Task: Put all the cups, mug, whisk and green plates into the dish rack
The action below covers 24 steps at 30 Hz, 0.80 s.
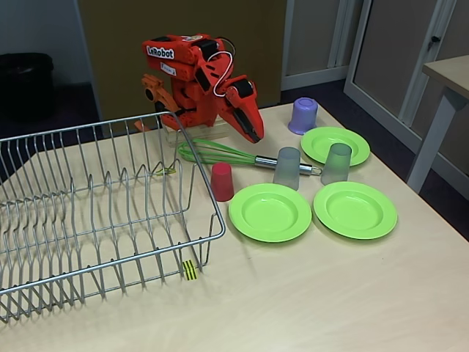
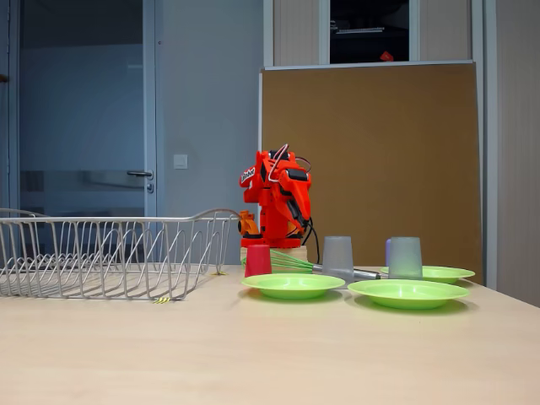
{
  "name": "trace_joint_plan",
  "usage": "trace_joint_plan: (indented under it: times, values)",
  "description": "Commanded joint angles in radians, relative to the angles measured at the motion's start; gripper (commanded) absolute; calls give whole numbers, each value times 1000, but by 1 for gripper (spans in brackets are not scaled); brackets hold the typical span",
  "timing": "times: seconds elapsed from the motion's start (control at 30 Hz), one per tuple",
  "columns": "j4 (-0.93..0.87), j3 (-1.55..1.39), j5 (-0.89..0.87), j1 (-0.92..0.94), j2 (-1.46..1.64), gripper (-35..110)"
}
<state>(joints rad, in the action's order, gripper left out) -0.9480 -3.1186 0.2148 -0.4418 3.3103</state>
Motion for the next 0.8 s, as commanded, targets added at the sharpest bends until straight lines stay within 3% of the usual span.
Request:
trace_joint_plan:
  times: [0.0, 0.1, 0.37, 0.77]
  values:
    - [-6, 64, 23, -2, 17, 0]
    - [-54, 147, 98, 18, -17, 0]
    - [-77, 311, 103, 97, -46, 0]
    - [-23, 701, 51, 14, -623, 0]
